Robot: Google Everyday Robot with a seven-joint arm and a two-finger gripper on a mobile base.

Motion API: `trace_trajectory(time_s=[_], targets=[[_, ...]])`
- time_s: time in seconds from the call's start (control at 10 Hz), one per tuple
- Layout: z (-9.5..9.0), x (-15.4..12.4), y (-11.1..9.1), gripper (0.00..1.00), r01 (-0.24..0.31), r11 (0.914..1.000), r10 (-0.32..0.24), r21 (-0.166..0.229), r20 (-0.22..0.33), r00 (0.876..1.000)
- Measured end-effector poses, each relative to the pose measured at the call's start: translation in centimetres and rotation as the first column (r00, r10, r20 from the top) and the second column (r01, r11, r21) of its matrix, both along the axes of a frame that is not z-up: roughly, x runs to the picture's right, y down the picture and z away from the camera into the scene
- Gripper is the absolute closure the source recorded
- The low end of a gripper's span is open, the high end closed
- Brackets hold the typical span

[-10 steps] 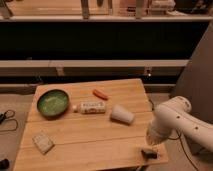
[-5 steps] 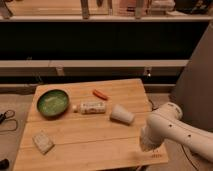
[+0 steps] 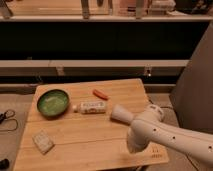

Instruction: Knock the eraser over

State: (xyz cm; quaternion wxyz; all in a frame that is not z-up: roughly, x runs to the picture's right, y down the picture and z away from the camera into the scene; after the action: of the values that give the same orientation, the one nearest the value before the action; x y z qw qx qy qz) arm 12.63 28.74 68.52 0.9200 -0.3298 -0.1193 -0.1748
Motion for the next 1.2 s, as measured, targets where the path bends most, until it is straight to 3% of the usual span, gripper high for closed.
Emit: trace_trajectory(time_s=[0.4, 1.2], targets=[[0.0, -4.1, -0.5, 0.99, 0.053, 0.9983, -0.055, 0.025, 0.051, 0.997], [0.0, -9.4, -1.1, 0.99, 0.137, 0.9879, -0.146, 0.073, 0.133, 0.980]])
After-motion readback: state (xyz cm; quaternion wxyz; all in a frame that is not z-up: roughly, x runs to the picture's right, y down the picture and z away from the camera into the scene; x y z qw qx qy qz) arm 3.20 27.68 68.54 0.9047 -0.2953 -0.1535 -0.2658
